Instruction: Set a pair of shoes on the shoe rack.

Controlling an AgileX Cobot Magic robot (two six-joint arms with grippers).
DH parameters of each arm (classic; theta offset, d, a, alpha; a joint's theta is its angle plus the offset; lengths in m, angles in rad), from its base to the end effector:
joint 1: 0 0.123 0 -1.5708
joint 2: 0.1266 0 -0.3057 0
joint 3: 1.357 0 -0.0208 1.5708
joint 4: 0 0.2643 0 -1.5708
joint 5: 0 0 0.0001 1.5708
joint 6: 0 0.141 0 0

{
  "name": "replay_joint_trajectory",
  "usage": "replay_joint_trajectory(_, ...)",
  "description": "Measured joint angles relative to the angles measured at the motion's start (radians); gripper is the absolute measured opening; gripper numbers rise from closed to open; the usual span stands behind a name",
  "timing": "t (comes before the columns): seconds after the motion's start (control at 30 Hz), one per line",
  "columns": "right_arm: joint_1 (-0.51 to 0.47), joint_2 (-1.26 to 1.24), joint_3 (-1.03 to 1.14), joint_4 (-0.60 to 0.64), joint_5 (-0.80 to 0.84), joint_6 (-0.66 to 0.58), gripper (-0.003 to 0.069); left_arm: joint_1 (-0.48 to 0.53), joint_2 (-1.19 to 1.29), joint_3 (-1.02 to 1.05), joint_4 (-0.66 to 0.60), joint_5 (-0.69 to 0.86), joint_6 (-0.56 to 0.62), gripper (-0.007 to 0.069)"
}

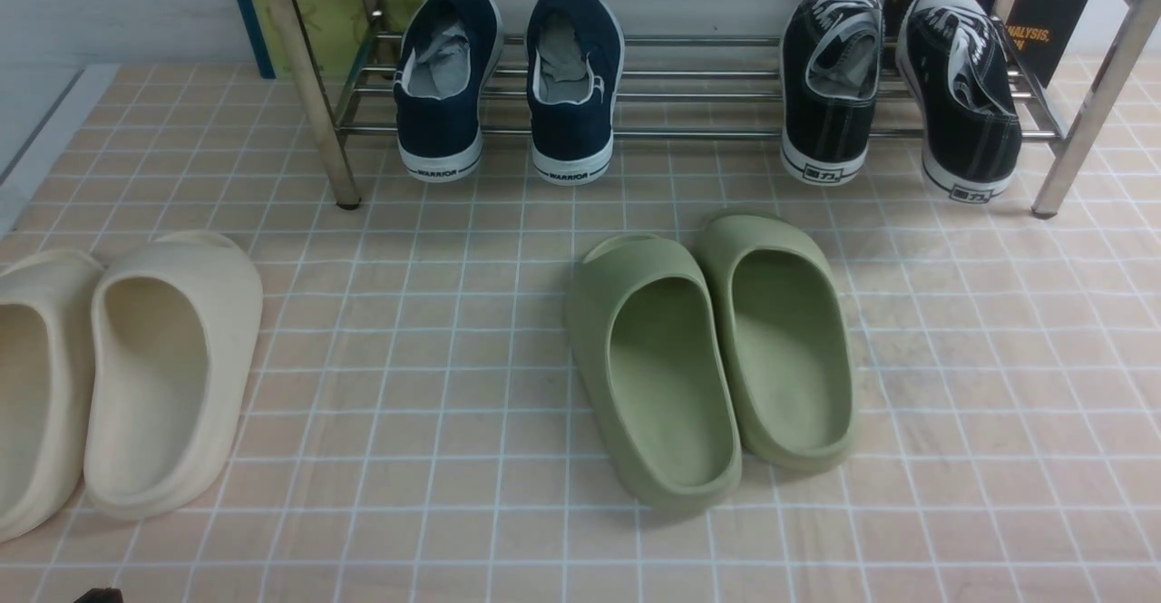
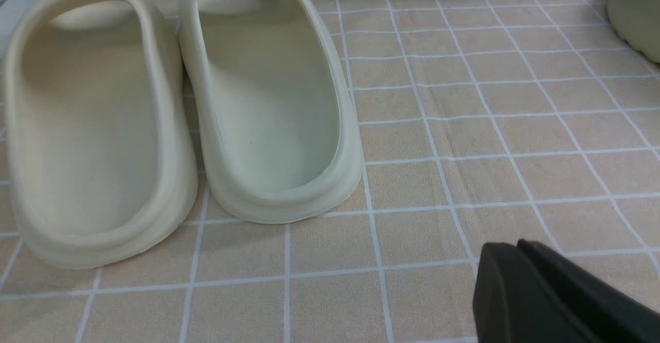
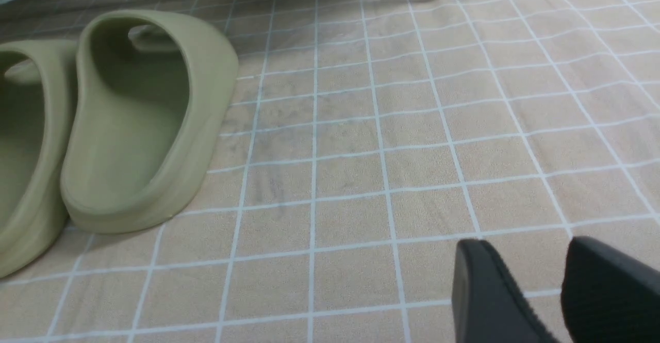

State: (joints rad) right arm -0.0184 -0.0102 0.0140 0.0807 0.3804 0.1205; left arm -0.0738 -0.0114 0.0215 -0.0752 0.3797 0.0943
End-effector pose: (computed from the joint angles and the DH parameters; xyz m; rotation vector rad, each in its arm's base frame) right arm 0.0929 0.0025 0.1601 0.1789 1.8607 0.1502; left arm 0.0922 -0.0108 0.1573 0.1111 1.8694 -0.0601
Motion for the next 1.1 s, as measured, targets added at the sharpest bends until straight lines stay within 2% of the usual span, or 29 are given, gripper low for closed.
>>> replay_joint_trajectory(1.1,0.0,0.0,0.0,-0.001,0.0,0.0,0.0239,0.0,0.0,0.0,0.0,0.0,0.0,0.0058)
